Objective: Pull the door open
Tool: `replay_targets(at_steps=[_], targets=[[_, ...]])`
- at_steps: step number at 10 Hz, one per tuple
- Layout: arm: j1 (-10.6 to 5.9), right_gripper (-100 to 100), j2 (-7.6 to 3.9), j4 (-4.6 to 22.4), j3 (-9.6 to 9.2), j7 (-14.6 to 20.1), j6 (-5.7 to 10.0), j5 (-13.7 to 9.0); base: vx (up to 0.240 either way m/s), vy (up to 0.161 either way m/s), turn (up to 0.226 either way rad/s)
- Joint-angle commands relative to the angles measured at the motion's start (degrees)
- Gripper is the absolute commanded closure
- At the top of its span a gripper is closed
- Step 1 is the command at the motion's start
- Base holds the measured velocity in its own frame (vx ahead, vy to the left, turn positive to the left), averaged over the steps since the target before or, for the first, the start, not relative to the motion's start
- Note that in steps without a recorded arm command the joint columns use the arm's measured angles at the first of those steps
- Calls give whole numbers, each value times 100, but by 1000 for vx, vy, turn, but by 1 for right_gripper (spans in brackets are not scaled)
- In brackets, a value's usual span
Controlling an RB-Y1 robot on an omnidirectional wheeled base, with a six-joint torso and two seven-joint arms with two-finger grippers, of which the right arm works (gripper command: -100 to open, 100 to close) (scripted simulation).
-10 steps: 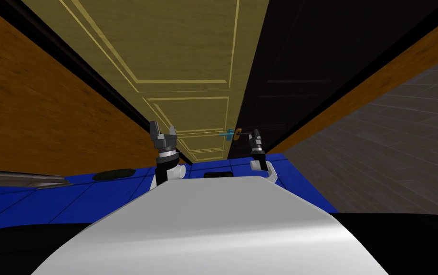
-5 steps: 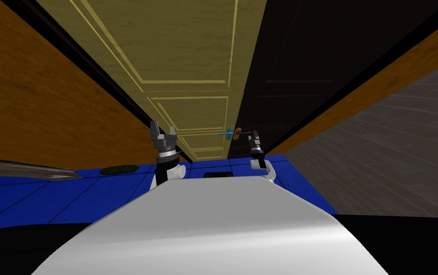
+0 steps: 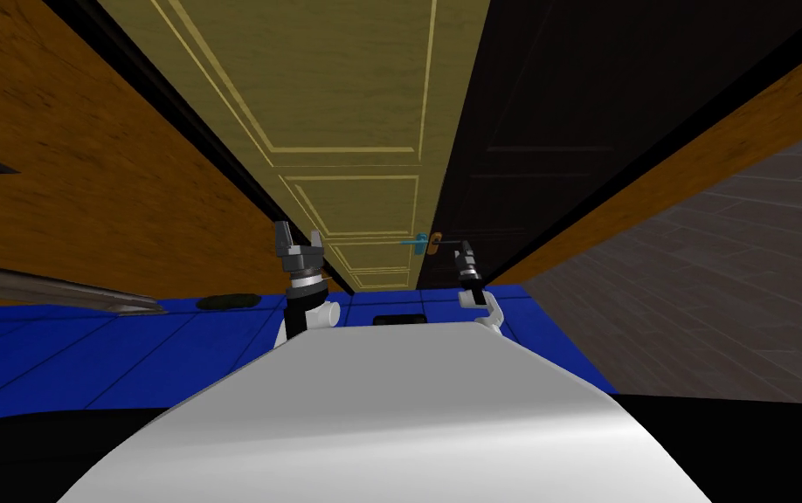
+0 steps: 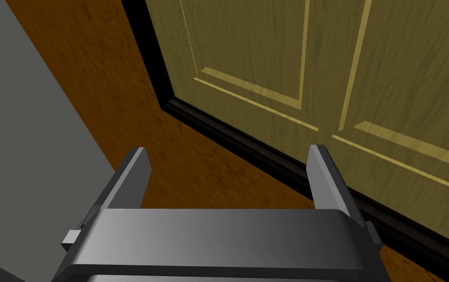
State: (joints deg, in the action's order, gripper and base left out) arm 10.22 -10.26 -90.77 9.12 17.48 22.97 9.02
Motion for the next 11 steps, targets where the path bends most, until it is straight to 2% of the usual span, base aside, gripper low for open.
replay_targets(at_steps=[1,6,11], targets=[[-58,-100,0,162,27,51,-20,40,-40,-34,64],[-386,-100,-19,820,127,271,-203,218,-56,-41,90],[-602,-100,-19,1244,173,414,-323,334,-37,-24,65]])
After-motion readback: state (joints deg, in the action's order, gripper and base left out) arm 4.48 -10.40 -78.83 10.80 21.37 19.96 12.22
